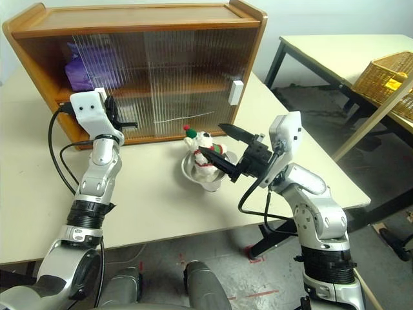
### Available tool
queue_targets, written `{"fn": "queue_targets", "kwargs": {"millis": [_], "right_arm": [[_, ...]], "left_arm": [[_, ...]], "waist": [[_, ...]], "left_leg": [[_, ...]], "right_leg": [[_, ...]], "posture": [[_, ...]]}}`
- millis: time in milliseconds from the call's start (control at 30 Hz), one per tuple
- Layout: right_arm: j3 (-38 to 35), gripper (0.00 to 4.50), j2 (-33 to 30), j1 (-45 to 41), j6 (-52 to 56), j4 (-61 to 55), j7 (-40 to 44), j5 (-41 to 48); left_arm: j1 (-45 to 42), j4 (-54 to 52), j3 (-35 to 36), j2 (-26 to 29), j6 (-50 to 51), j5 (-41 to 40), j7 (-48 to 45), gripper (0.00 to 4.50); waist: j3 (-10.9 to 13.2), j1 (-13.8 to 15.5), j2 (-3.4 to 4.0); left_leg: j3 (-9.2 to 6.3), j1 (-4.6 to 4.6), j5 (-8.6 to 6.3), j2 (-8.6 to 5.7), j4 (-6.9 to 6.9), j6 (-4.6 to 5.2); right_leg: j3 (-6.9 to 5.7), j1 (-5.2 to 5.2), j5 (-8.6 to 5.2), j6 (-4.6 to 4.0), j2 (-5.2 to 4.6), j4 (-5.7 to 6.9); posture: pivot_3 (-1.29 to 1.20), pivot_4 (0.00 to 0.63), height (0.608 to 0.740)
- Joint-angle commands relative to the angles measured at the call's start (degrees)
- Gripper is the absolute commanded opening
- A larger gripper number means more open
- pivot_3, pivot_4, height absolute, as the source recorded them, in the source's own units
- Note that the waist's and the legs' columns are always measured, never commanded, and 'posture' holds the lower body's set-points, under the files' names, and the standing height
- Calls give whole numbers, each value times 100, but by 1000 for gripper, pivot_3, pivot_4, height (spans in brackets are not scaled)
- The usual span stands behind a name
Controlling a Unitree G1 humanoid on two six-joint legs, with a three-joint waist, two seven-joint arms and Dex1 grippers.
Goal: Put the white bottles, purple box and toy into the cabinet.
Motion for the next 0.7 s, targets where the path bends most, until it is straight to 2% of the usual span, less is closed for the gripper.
{"fn": "queue_targets", "kwargs": {"millis": [33,400,700], "right_arm": [[112,4500,13,-57,-78,84,74,-75],[185,4500,79,-126,-184,255,219,-147],[232,4500,107,-176,-140,229,200,-146]], "left_arm": [[121,-145,120,57,72,27,71,25],[479,-411,253,312,92,-27,-66,25],[532,-148,509,595,-59,-56,-90,25]], "waist": [[0,6,0],[-1,67,1],[-1,154,1]], "left_leg": [[0,0,0,0,0,0],[0,1,0,-1,0,1],[0,1,0,0,0,0]], "right_leg": [[0,0,0,0,0,0],[-1,1,0,-1,2,3],[-1,0,1,-3,3,5]], "posture": [[-38,59,740],[-16,59,740],[-10,62,740]]}}
